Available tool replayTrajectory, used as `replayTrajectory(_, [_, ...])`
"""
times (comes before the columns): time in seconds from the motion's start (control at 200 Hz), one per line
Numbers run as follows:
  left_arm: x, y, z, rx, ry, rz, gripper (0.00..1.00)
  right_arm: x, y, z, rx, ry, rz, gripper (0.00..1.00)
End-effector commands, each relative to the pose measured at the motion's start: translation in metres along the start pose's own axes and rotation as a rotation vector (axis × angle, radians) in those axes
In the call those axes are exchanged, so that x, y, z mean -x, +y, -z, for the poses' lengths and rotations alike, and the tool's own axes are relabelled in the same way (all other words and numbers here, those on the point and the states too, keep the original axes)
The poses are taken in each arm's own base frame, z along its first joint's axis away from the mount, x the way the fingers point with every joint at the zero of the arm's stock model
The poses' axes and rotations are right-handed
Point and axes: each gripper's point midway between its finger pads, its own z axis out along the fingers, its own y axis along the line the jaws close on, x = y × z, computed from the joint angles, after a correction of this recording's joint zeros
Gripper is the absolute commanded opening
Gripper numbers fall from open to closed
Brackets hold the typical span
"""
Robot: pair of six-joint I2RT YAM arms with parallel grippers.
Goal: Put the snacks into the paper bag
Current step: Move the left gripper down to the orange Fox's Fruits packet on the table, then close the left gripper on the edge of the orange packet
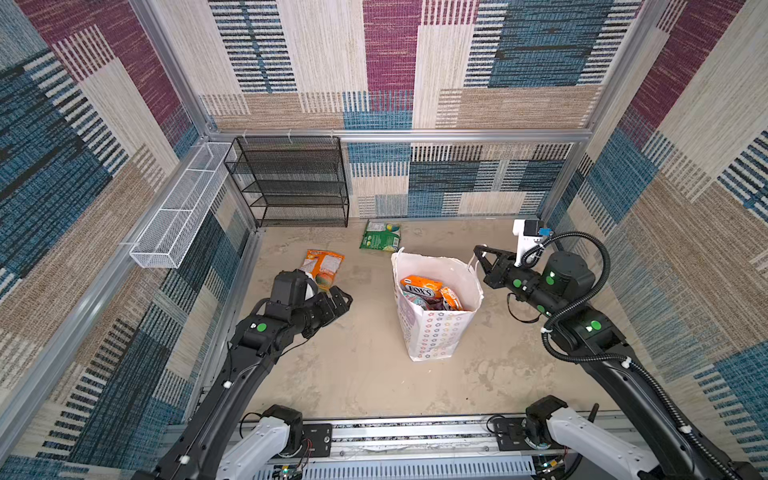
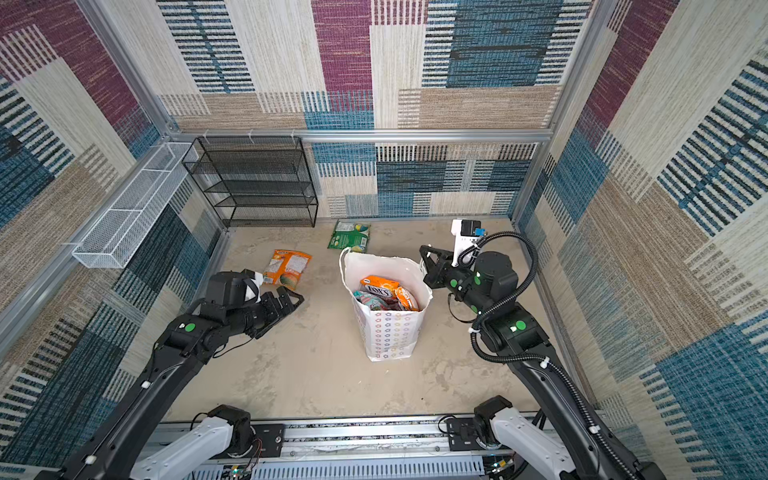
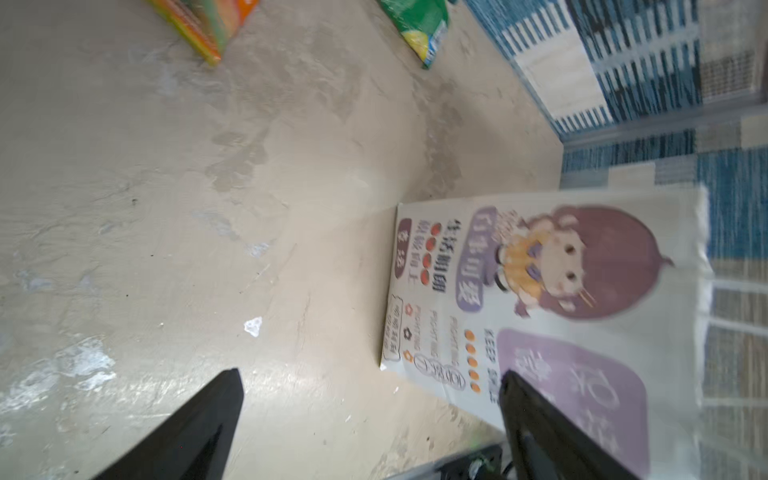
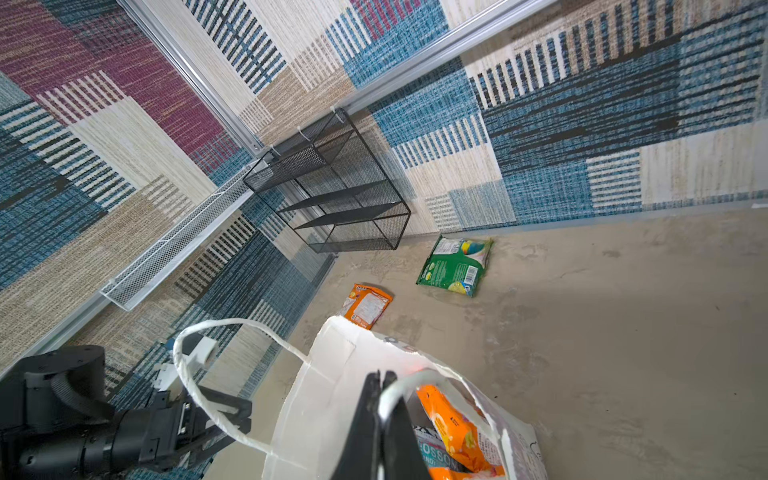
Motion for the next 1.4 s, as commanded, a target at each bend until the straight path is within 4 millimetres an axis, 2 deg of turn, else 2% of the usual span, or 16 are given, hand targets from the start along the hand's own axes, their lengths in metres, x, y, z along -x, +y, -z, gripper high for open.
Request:
replayTrajectory(0.0, [0.03,0.002,-0.021,-0.053,-0.071,0.162,0.99,0.02,0.007,0.004,0.028,-0.102,0.055,0.0])
replayTrajectory(0.125, [0.057,0.032,-0.047,0.024,-0.114,0.249,1.0,0.014,0.002,0.007,0.014,-0.116,0.079,0.0])
replayTrajectory(0.235, [0.082,0.049,-0.064,0.073,-0.146,0.289,0.98,0.008,-0.007,0.007,-0.013,-0.12,0.096,0.0])
replayTrajectory(0.411, [0.112,0.066,-0.098,0.132,-0.14,0.326,0.95,-0.001,-0.01,0.005,-0.004,-0.105,0.096,0.0])
replayTrajectory(0.496, [0.126,0.069,-0.117,0.146,-0.112,0.332,0.86,-0.007,-0.012,0.003,-0.003,-0.094,0.097,0.0])
replayTrajectory(0.631, [0.139,0.082,-0.14,0.225,-0.064,0.342,0.83,-0.01,-0.015,0.002,-0.017,-0.088,0.105,0.0])
replayTrajectory(0.786, [0.148,0.092,-0.16,0.253,-0.053,0.374,0.8,-0.008,-0.019,0.005,-0.04,-0.104,0.109,0.0])
replayTrajectory(0.931, [0.152,0.096,-0.176,0.257,-0.038,0.399,0.84,-0.012,-0.022,0.001,-0.046,-0.091,0.107,0.0])
replayTrajectory(1.097, [0.157,0.108,-0.179,0.35,-0.028,0.383,0.85,-0.014,-0.025,-0.002,-0.052,-0.083,0.104,0.0])
replayTrajectory(1.282, [0.157,0.116,-0.18,0.404,-0.021,0.388,0.76,-0.016,-0.027,-0.004,-0.059,-0.08,0.102,0.0])
replayTrajectory(1.397, [0.154,0.121,-0.182,0.422,-0.015,0.393,0.75,-0.018,-0.028,-0.006,-0.063,-0.073,0.101,0.0])
